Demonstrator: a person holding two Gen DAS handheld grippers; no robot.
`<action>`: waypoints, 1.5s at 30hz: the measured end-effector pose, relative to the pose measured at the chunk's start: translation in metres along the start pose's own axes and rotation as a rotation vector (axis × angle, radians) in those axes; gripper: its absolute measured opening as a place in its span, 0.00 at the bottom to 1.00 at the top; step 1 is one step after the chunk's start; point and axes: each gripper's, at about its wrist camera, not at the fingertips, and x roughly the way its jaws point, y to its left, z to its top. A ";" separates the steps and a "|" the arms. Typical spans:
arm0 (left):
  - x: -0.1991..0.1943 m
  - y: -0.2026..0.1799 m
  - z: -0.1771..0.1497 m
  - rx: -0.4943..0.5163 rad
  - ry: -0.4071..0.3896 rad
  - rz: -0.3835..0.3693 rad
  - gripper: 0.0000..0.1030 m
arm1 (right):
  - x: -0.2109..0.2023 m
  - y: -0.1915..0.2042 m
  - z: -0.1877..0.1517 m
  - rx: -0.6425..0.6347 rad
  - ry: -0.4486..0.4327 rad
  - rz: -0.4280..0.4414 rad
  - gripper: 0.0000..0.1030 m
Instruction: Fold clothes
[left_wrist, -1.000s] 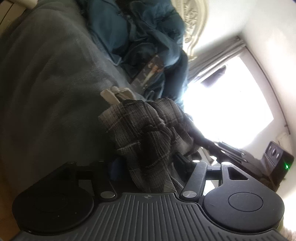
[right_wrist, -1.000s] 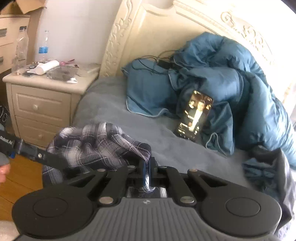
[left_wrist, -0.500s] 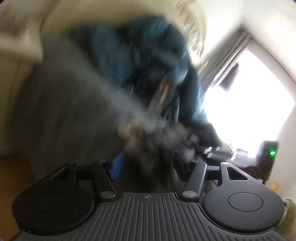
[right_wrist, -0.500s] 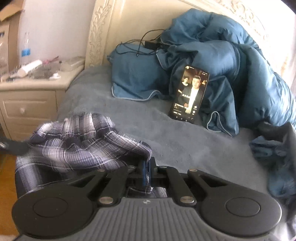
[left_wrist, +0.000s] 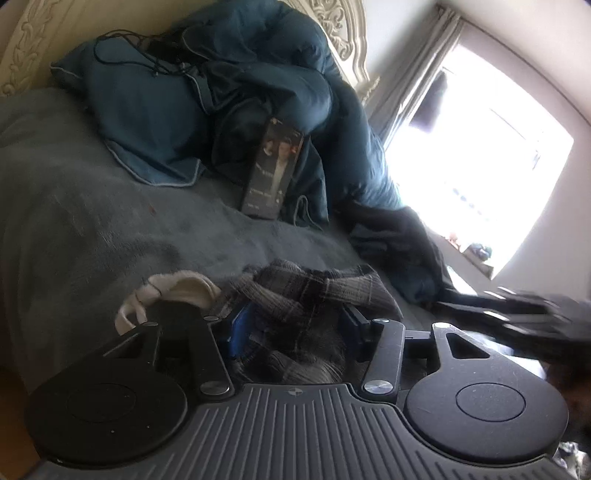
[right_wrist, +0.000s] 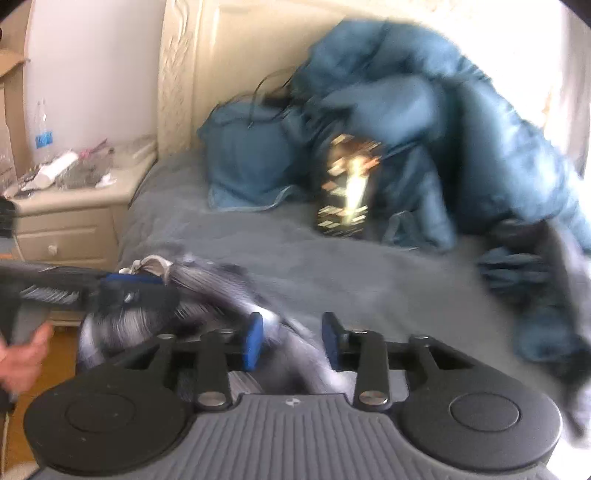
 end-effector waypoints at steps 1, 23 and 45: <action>0.000 0.003 0.001 -0.007 -0.002 0.002 0.49 | -0.018 -0.006 -0.007 0.000 -0.003 -0.019 0.39; 0.020 0.022 0.009 -0.019 0.035 0.033 0.56 | -0.017 -0.021 -0.079 -0.136 0.183 -0.122 0.02; 0.027 0.008 0.012 0.120 0.079 0.075 0.58 | 0.002 -0.127 -0.092 0.184 0.296 -0.049 0.02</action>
